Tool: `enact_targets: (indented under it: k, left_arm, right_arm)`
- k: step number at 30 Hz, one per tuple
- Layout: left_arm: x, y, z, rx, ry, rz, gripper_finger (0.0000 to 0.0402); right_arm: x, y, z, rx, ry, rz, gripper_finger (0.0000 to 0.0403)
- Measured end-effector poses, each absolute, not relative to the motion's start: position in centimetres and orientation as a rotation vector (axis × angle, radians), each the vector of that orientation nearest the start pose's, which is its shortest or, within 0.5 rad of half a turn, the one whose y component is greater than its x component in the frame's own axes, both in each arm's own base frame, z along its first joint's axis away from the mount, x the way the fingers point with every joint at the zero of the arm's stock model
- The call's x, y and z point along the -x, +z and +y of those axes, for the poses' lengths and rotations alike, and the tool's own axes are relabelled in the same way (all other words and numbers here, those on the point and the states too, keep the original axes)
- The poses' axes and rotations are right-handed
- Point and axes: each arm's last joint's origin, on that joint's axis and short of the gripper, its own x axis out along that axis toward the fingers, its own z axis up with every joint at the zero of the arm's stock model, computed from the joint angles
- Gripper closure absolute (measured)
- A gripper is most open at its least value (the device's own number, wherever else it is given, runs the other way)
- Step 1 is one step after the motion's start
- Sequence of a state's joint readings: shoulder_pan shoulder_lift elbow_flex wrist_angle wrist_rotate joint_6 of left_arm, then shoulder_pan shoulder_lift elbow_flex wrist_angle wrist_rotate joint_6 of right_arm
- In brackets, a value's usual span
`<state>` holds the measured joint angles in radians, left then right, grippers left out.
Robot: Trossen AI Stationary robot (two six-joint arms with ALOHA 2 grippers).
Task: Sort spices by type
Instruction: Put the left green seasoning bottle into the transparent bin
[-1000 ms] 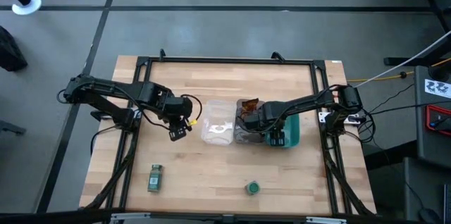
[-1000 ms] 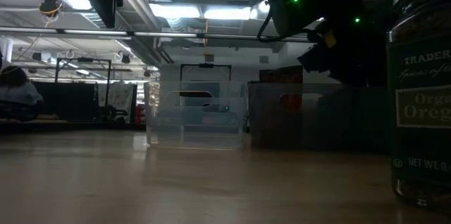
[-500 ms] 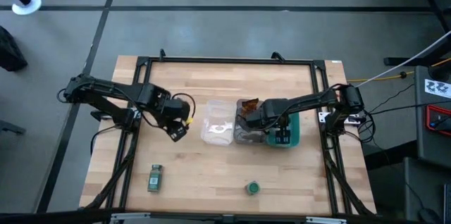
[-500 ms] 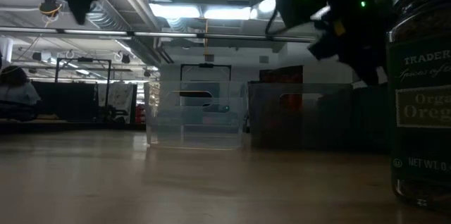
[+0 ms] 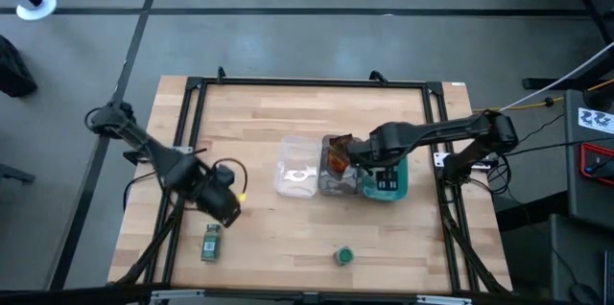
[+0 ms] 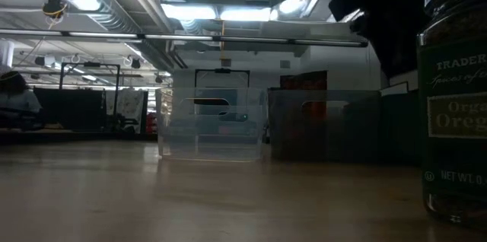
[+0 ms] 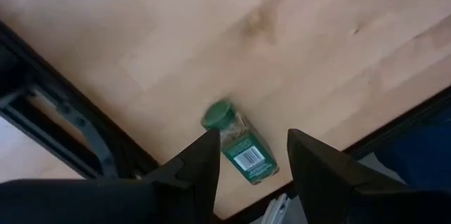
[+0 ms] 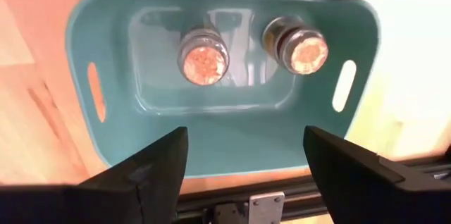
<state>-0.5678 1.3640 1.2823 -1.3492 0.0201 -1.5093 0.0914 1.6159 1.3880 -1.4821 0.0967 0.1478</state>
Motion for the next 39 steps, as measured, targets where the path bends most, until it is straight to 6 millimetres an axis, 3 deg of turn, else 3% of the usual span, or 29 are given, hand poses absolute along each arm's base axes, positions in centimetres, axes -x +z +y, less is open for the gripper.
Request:
enact_targets:
  k: [6,12,20,27,39]
  left_arm:
    - [-18.9,28.8,-16.0,0.825,0.688,1.411,0.0251]
    - [-19.1,26.3,-18.3,0.771,0.788,1.487,0.0230]
    - [-20.2,23.3,-19.7,0.724,0.881,1.594,0.0181]
    - [-20.8,20.9,-21.0,0.724,0.972,1.632,0.0173]
    - [-19.9,19.8,-23.2,0.844,1.095,1.539,0.0176]
  right_arm:
    - [-26.7,28.1,2.2,0.050,-0.121,1.655,0.0123]
    - [-26.8,28.1,2.2,0.064,-0.104,1.647,0.0123]
    - [-26.7,28.1,2.2,0.067,-0.102,1.649,0.0123]
    - [-26.7,28.1,2.2,0.084,-0.083,1.650,0.0123]
    - [-26.7,28.1,2.2,0.084,-0.083,1.651,0.0123]
